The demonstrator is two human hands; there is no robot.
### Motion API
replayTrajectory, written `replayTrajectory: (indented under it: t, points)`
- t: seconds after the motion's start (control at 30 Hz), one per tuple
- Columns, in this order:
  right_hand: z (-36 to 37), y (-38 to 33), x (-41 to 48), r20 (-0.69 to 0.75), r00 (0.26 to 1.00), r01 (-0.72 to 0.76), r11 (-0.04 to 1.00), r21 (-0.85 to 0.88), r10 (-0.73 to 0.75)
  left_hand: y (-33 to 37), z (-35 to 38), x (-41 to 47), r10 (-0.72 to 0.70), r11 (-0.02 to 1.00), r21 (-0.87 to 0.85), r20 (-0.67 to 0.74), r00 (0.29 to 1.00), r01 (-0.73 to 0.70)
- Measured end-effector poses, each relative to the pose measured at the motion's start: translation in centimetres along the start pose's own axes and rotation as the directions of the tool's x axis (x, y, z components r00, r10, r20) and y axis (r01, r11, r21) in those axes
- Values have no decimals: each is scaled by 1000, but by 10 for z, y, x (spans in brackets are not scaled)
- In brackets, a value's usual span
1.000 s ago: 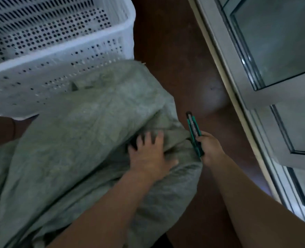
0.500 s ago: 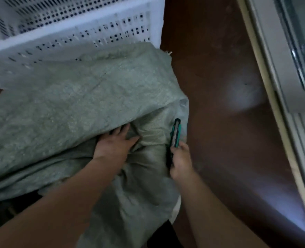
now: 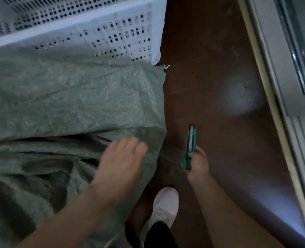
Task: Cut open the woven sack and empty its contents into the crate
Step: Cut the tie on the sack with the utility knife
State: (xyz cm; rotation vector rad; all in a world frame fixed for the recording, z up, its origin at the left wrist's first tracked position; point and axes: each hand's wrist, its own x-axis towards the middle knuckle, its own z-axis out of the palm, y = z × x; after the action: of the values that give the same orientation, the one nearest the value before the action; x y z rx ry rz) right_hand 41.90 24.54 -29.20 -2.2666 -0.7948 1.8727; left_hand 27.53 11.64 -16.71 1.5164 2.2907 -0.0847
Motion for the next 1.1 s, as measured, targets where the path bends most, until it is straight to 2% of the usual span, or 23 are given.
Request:
replayTrajectory:
  t: [0.07,0.1,0.2,0.27,0.33,0.43,0.5,0.57,0.63,0.73,0.8,0.83,0.93,1.0,1.03,1.1]
  points:
    - [1,-7,24,-30,999,19,995,-98,-22,16,11,21,44,999,23,-80,996,-42]
    - [4,-10,35,-44,999,22,992,-125,-27,20,13,34,7,997,74,-85,996,-1]
    - [14,-17,76,-127,990,41,987,-155,-61,0,32,68,-192,967,186,101,976,171]
    - [23,-22,99,-175,979,74,979,-189,-108,-19,50,73,-259,949,234,200,945,211]
    - [30,-23,120,-210,966,108,971,-212,-153,-28,68,68,-262,950,234,242,934,206]
    - [42,-18,143,-245,950,142,968,-209,-192,-31,85,66,-260,952,223,227,938,210]
    - [46,-16,151,-268,931,168,944,-285,-247,-31,90,72,-271,951,211,223,936,225]
    - [47,-17,152,-255,912,200,892,-405,-320,-31,93,76,-275,953,193,226,935,234]
    - [49,-22,142,-215,918,197,856,-477,-332,-31,93,76,-273,956,179,240,932,234]
    - [50,-31,116,-105,916,266,784,-561,-386,-32,85,73,-257,964,132,237,937,231]
    - [54,-40,87,30,867,410,677,-611,-498,-33,70,66,-246,969,87,238,940,232]
    - [56,-44,70,133,815,508,586,-631,-564,-35,59,61,-243,970,76,233,942,232]
    - [71,-62,12,481,563,765,204,-611,-672,-52,15,31,-264,961,133,186,946,242]
    - [85,-73,-30,654,445,827,0,-563,-611,-75,-20,2,-333,936,187,195,922,298]
    - [93,-78,-54,724,423,836,-74,-544,-544,-88,-38,-14,-378,919,206,213,901,337]
    - [113,-85,-99,835,424,838,-198,-509,-350,-114,-71,-46,-452,885,251,262,853,392]
